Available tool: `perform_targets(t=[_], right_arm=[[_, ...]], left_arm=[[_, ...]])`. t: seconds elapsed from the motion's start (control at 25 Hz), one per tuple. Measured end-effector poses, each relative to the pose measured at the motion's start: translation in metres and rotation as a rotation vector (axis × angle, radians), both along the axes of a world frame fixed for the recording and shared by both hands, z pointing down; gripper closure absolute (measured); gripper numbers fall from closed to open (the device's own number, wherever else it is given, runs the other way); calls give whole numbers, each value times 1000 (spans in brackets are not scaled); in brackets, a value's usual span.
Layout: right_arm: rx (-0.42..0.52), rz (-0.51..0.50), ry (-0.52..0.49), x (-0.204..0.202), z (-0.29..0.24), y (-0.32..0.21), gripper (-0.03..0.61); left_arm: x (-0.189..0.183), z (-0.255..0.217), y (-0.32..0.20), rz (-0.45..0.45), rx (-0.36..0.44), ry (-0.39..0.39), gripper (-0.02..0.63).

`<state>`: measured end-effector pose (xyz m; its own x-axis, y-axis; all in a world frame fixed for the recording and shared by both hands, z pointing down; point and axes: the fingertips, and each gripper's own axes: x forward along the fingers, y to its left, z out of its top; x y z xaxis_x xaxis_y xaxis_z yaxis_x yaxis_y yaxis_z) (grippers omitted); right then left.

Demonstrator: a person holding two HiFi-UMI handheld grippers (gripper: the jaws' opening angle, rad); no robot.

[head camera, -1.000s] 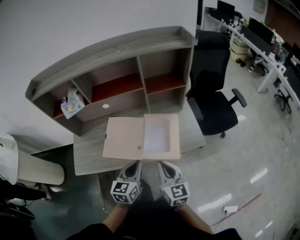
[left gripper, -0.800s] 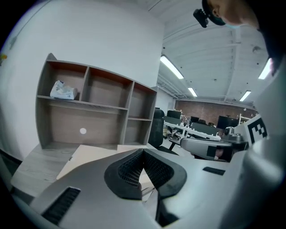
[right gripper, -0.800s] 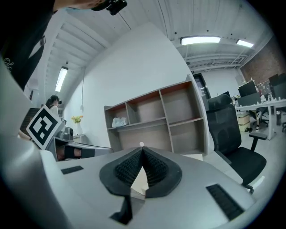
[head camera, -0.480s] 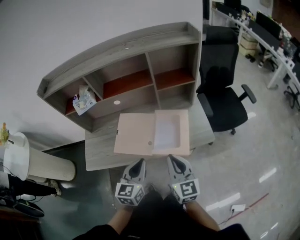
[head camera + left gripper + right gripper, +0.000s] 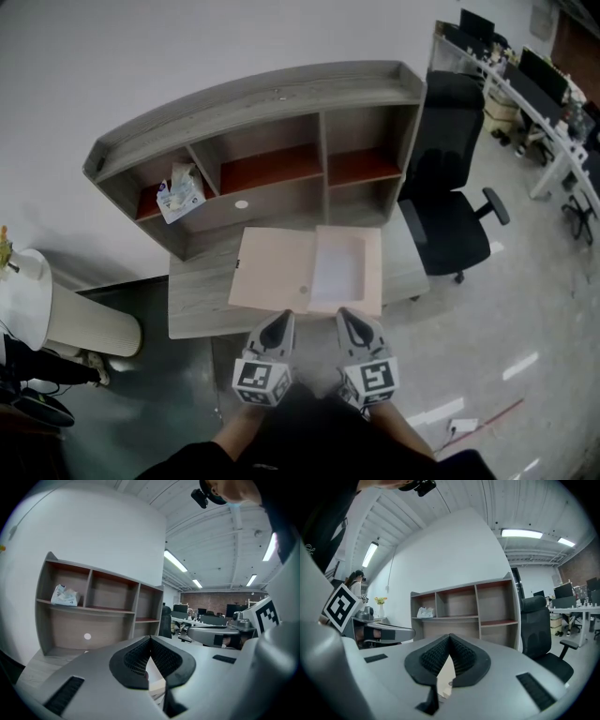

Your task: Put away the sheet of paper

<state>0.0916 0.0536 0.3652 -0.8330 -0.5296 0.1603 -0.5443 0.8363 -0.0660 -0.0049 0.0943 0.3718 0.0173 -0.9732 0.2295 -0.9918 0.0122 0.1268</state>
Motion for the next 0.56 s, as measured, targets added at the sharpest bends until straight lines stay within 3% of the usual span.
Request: perform_targets(t=[0.56], right_arm=[[42,-2,48,-19,-14,1,561]], left_arm=[[-9,-7,-16,47,21,5,568]])
